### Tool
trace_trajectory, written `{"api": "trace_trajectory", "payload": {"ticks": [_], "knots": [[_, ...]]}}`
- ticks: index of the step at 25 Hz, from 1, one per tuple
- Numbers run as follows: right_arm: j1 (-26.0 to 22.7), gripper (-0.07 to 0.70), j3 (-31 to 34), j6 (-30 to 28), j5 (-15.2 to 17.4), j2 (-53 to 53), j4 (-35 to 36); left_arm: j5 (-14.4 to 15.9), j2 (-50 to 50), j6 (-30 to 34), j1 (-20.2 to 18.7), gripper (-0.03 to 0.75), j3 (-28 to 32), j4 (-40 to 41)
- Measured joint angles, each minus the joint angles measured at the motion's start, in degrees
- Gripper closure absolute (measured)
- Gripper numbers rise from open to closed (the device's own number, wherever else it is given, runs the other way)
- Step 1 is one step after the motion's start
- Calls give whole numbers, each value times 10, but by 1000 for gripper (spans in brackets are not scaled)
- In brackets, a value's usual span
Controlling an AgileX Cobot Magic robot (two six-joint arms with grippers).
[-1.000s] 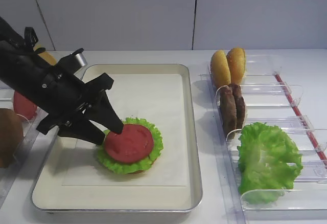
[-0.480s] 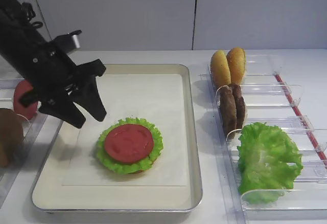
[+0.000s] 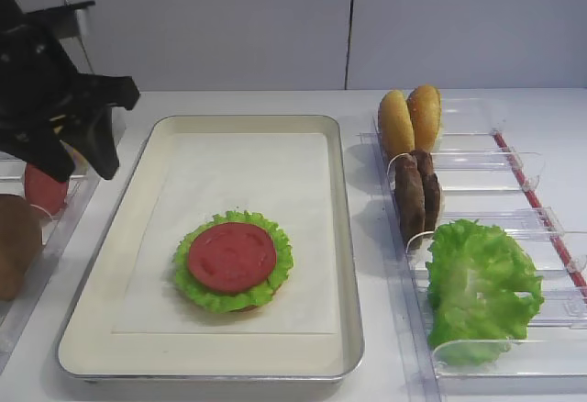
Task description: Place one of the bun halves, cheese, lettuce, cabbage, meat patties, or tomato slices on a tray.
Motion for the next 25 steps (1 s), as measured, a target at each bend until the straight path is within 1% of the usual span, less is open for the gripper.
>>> {"api": "trace_trajectory", "payload": {"ticks": [5, 10, 12, 15, 22, 25], "knots": [[0, 353, 0, 0, 0, 0, 0, 5, -75, -13, 0, 374, 0, 59], [0, 353, 0, 0, 0, 0, 0, 10, -159, -16, 0, 374, 1, 87], [0, 353, 0, 0, 0, 0, 0, 10, -199, -23, 0, 375, 12, 88], [0, 353, 0, 0, 0, 0, 0, 13, -261, -31, 0, 375, 50, 91], [0, 353, 0, 0, 0, 0, 0, 20, -437, -34, 0, 382, 192, 144], [0, 353, 0, -1, 0, 0, 0, 22, -519, -34, 0, 396, 245, 151]]}}
